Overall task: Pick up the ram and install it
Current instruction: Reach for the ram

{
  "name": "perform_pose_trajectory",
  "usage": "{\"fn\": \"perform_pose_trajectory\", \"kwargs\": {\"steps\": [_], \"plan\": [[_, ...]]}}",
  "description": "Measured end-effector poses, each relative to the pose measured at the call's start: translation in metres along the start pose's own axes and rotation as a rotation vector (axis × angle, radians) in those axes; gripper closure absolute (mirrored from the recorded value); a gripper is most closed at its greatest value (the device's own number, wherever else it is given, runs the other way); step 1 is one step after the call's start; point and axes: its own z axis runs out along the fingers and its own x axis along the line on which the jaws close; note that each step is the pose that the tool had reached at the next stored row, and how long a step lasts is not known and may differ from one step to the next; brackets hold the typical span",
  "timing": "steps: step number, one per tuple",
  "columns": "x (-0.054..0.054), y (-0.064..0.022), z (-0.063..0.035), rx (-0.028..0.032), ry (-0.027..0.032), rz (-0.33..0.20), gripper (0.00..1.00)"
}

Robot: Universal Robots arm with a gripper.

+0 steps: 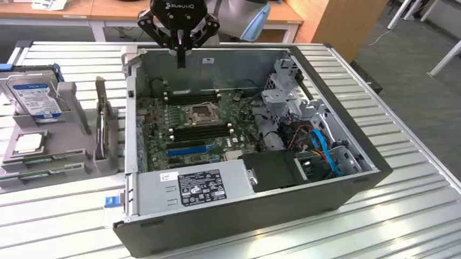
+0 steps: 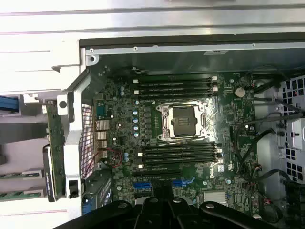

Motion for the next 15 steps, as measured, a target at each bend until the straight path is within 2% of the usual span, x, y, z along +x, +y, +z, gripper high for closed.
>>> {"fn": "perform_pose_trajectory", "kwargs": {"steps": [10,15], "plan": [[0.0000,0.0000,0.0000,0.0000,0.0000,0.000,0.90],[0.0035,-0.0003,-0.0001,0.0001,0.0000,0.000,0.90]]}}
